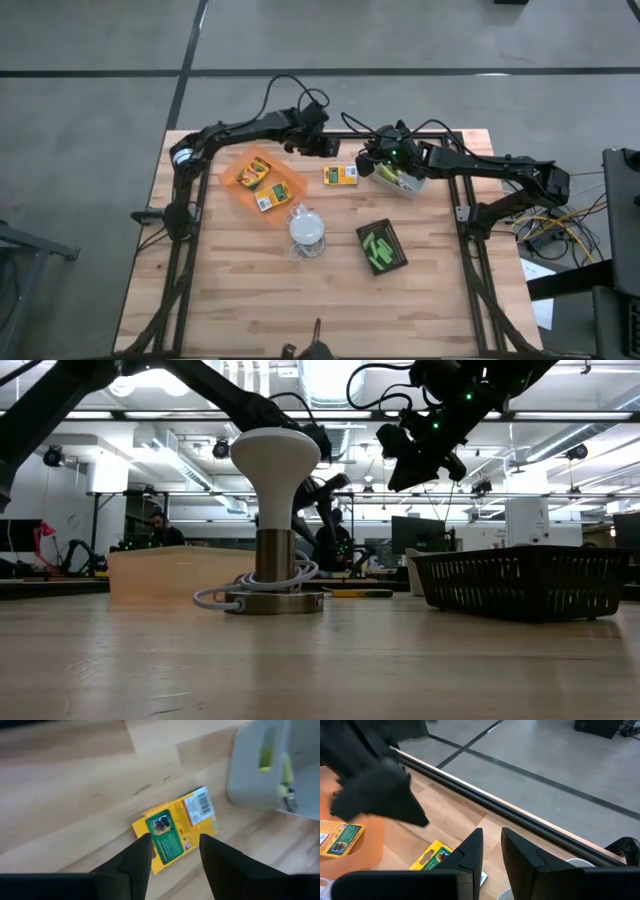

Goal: Pick & Place School Supplies
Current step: Put the box of crayon into the orange bin

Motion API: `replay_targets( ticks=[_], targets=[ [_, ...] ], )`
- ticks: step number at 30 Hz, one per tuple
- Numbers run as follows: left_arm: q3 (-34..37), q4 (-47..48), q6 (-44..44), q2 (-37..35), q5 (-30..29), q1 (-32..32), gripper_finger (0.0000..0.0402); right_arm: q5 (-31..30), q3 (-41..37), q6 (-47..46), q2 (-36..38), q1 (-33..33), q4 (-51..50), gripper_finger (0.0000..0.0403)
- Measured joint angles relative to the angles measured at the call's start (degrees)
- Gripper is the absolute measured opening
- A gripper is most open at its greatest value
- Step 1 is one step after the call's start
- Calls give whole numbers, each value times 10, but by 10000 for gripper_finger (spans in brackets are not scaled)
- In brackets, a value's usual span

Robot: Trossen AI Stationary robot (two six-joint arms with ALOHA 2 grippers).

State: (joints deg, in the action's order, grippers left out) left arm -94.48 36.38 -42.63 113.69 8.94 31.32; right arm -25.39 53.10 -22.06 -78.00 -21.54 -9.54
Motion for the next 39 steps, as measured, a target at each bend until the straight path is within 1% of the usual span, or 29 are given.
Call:
replay_targets(
  ticks=[6, 10, 14, 23, 30, 33, 39],
  targets=[
    [1, 12, -55, 39, 13, -8, 170, 0, 0, 0, 0, 0, 0, 68],
    [1, 10, -60, 59, 37, -8, 170, 0, 0, 0, 0, 0, 0, 68],
    [1, 9, -72, 68, 39, -8, 169, 0, 0, 0, 0, 0, 0, 68],
    [1, 0, -74, 84, 42, -8, 169, 0, 0, 0, 0, 0, 0, 68],
    [1, -25, -71, 98, 56, -8, 170, 0, 0, 0, 0, 0, 0, 68],
    [1, -24, -71, 106, 65, -8, 170, 0, 0, 0, 0, 0, 0, 68],
    [1, -25, -72, 108, 66, -8, 168, 0, 0, 0, 0, 0, 0, 68]
  ],
)
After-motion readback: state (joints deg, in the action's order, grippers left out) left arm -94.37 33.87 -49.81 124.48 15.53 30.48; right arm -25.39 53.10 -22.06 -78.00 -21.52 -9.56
